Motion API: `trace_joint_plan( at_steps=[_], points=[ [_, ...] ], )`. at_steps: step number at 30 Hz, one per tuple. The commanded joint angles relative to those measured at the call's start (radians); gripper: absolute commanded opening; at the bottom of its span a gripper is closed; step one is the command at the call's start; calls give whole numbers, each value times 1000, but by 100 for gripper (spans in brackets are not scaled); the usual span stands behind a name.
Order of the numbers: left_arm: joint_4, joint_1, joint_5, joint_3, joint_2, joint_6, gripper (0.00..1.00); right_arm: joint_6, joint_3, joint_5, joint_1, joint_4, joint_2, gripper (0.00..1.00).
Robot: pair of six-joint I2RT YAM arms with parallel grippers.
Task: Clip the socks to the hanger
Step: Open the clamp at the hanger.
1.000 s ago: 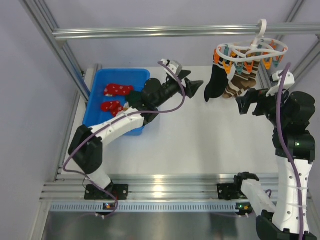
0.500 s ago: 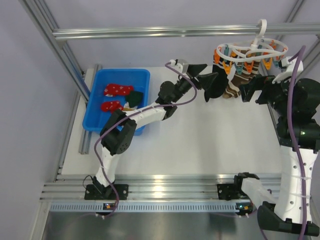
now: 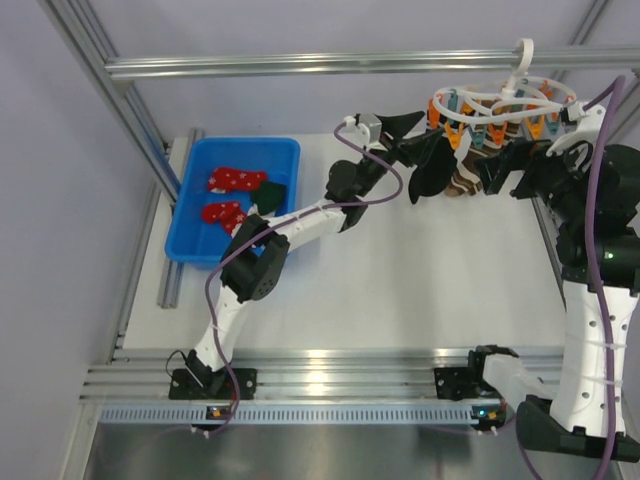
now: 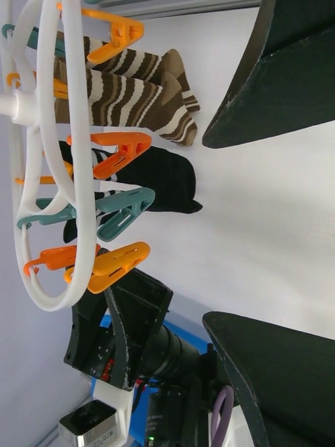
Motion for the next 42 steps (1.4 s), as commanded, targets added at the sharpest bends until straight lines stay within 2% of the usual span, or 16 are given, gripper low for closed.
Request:
trace_joint_plan(
  at_steps=[1, 9, 12, 16, 17, 24, 26, 27, 28, 34, 35, 42],
  points=[
    [75, -6, -14, 71, 23, 11, 69, 35, 48, -23, -10, 21, 3, 100],
    [53, -9, -1, 98, 48, 14, 67, 75, 48, -55, -10, 37, 7, 99],
    [61, -7, -12, 98, 45, 23, 63, 85, 44, -71, -10, 43, 10, 98],
    [69, -7, -6, 106, 43, 46, 54, 92, 50, -71, -10, 47, 16, 98],
    [63, -9, -1, 110, 42, 54, 48, 95, 51, -71, -10, 51, 19, 98],
    [9, -23, -20, 83, 8, 182, 25, 151, 48, -69, -10, 89, 32, 96],
    [7, -33, -26, 49, -18, 270, 22, 173, 40, -65, -9, 106, 38, 95],
    [-6, -41, -36, 37, -27, 314, 17, 181, 34, -61, -9, 123, 41, 93],
    [-16, -61, -70, 20, -44, 421, 14, 194, 31, -52, -7, 130, 47, 91],
    [-89, -138, -222, 6, -72, 803, 1, 269, 34, -43, 2, 205, 78, 81],
    [-89, -145, -280, 12, -69, 840, 0, 276, 36, -41, 5, 213, 79, 80],
    [-59, -190, -395, 11, -57, 1100, 0, 337, 21, 5, 16, 255, 40, 67]
  ],
)
